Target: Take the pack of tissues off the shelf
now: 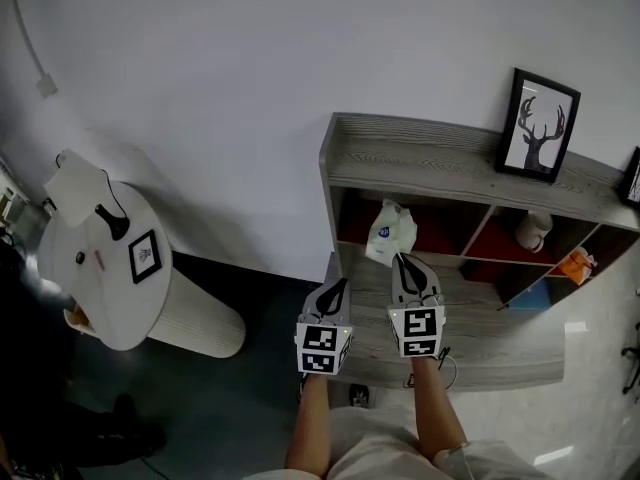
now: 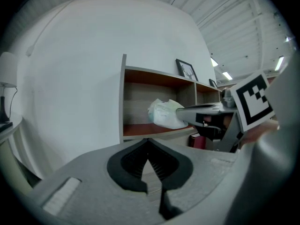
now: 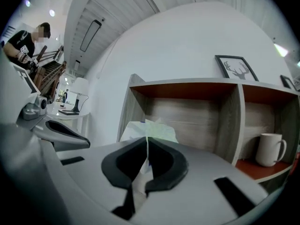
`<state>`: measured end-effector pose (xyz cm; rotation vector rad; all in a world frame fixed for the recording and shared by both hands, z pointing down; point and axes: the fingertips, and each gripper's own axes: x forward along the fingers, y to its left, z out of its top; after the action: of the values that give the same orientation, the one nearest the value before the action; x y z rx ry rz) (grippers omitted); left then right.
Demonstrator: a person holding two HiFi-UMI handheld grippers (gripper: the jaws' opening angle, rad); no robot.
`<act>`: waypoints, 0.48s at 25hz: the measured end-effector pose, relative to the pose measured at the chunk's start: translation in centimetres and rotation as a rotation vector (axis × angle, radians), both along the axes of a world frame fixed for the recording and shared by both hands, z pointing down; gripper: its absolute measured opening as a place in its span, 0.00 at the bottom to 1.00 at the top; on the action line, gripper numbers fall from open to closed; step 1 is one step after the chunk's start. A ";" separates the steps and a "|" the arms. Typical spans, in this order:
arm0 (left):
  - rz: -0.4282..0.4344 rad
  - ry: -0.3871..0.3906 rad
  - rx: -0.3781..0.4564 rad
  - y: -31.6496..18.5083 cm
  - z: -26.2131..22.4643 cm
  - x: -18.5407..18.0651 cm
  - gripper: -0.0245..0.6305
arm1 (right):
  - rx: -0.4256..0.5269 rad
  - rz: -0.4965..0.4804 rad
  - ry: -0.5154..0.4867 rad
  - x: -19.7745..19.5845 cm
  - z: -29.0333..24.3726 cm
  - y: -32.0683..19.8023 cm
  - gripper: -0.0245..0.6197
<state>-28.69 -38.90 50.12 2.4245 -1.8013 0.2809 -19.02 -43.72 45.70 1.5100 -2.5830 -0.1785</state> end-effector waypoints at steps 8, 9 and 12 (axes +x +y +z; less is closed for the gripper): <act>-0.056 -0.006 0.026 3.3 -1.5 2.3 0.05 | -0.009 -0.039 -0.010 2.9 -0.4 2.8 0.06; -0.056 -0.009 0.026 3.8 -1.5 2.9 0.05 | -0.006 -0.039 -0.009 3.5 -0.5 3.2 0.06; -0.054 -0.008 0.028 5.1 -1.7 4.5 0.05 | 0.001 -0.037 -0.015 5.2 -1.0 4.6 0.06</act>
<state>-24.22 -33.77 48.42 2.3914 -1.8828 0.2623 -13.83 -39.10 44.69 1.4697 -2.6243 -0.1740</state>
